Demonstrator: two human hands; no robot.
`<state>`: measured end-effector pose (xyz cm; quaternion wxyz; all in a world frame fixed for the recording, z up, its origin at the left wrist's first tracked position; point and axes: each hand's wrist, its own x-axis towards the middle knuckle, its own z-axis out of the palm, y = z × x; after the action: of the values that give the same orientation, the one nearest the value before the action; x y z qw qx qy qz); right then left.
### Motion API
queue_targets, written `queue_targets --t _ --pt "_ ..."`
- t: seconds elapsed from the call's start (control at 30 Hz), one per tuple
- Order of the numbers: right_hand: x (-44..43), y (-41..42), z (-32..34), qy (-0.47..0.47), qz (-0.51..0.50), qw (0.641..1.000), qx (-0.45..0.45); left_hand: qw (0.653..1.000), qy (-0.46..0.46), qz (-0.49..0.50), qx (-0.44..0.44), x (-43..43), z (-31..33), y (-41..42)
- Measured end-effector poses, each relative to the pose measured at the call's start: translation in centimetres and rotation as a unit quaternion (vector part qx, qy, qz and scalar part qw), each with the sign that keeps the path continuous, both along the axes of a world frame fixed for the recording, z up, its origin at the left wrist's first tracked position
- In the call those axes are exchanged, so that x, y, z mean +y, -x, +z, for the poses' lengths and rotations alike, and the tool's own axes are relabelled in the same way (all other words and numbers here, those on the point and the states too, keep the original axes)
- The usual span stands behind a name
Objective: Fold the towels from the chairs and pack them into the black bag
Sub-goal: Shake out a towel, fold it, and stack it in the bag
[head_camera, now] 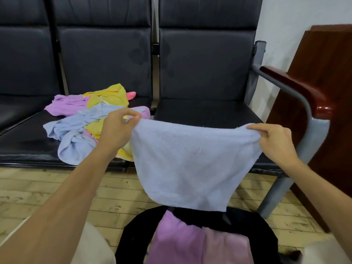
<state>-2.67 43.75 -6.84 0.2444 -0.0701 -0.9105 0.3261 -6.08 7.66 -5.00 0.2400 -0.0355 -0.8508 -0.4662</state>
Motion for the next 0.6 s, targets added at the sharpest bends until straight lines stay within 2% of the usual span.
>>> queue_targets --t 0.03,0.1,0.17,0.2,0.3,0.43,0.5,0.53,0.6 --pt "-0.1 0.0 0.0 0.010 0.007 1.000 -0.011 1.000 -0.028 -0.002 -0.009 0.2 0.1 -0.2" --pt "-0.7 -0.1 0.6 0.176 0.020 0.983 -0.042 0.990 -0.134 -0.014 -0.047 0.6 0.1 -0.3" --pt "-1.1 -0.3 1.3 0.362 0.028 0.929 -0.076 0.960 -0.259 -0.059 -0.083 0.9 0.2 -0.5" --pt "-1.1 -0.4 1.6 0.416 0.036 0.904 -0.086 0.946 -0.300 -0.083 -0.094 1.1 0.3 -0.7" --pt "-1.0 -0.8 2.1 0.526 0.050 0.845 -0.081 0.924 -0.347 -0.121 -0.102 1.7 0.6 -0.9" --pt "-1.4 -1.9 2.8 0.628 0.034 0.774 -0.080 0.903 -0.388 -0.142 -0.120 2.8 1.2 -1.2" --pt "-1.4 -2.1 3.6 0.630 0.068 0.770 -0.079 0.897 -0.395 -0.153 -0.130 3.4 2.1 -1.4" --pt "-1.4 -2.2 4.1 0.611 0.091 0.783 -0.076 0.896 -0.393 -0.158 -0.132 3.6 2.7 -1.5" --pt "-1.3 -2.3 5.8 0.538 0.119 0.832 -0.062 0.899 -0.388 -0.163 -0.122 3.9 4.3 -1.6"
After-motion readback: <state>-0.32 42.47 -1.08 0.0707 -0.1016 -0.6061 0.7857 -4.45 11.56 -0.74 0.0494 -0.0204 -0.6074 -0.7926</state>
